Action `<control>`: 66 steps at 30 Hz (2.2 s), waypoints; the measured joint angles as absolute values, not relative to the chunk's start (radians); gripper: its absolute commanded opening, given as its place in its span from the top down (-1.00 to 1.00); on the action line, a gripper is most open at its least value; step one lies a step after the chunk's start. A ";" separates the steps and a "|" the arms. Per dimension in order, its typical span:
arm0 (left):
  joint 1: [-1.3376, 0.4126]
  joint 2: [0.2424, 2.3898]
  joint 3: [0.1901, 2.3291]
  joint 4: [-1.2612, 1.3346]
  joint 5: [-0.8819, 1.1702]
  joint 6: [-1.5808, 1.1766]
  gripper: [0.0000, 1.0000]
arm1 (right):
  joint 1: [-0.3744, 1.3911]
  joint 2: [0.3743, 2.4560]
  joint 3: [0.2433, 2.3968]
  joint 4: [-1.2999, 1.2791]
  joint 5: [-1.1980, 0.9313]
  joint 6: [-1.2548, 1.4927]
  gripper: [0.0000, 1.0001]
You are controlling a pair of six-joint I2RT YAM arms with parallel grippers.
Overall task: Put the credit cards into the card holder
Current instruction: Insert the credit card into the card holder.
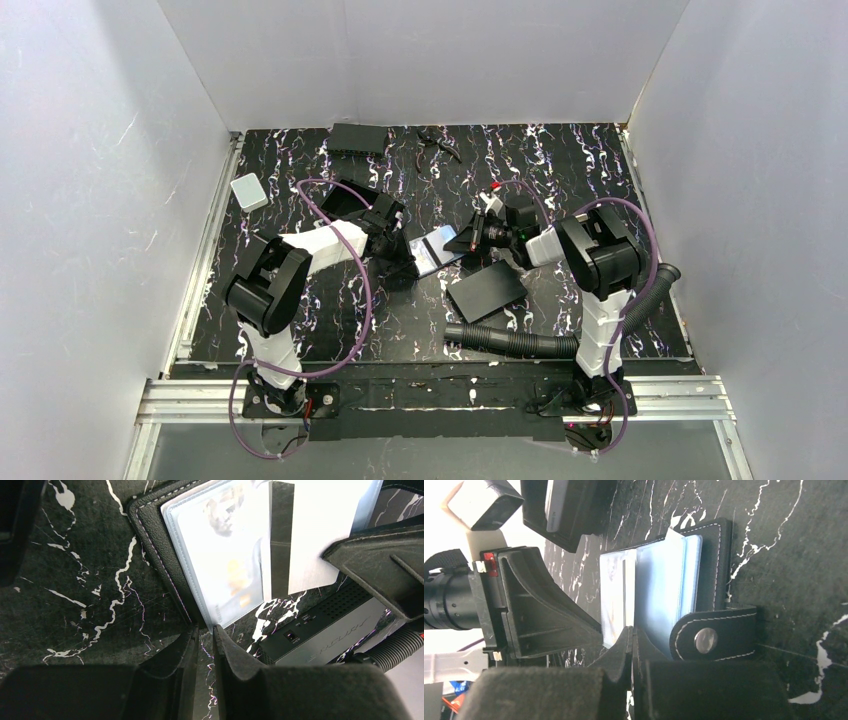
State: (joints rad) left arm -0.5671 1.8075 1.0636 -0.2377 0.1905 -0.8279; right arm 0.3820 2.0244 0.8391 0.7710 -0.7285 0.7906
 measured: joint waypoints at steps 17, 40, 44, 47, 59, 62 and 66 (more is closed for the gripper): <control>-0.567 1.816 1.076 -0.252 0.192 -0.814 0.69 | 0.383 2.009 0.894 0.636 -0.721 0.652 0.97; -0.567 1.819 1.081 -0.258 0.192 -0.810 0.70 | 0.384 1.977 0.887 0.642 -0.670 0.656 0.97; -0.567 1.822 1.086 -0.263 0.192 -0.808 0.70 | 0.383 1.977 0.862 0.679 -0.676 0.701 0.97; -0.567 1.824 1.090 -0.268 0.193 -0.807 0.70 | 0.382 1.978 0.847 0.711 -0.678 0.738 0.97; -0.567 1.826 1.093 -0.273 0.193 -0.806 0.70 | 0.383 2.001 0.820 0.776 -0.692 0.847 0.97; -0.567 1.826 1.093 -0.273 0.193 -0.805 0.70 | 0.383 2.003 0.820 0.777 -0.692 0.854 0.97; -0.567 1.826 1.093 -0.273 0.193 -0.804 0.70 | 0.383 2.003 0.820 0.777 -0.692 0.858 0.97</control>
State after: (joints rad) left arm -0.5671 1.8256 1.0931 -0.2729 0.1928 -0.8042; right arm 0.3828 2.0033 0.8204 0.7773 -0.6916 0.8579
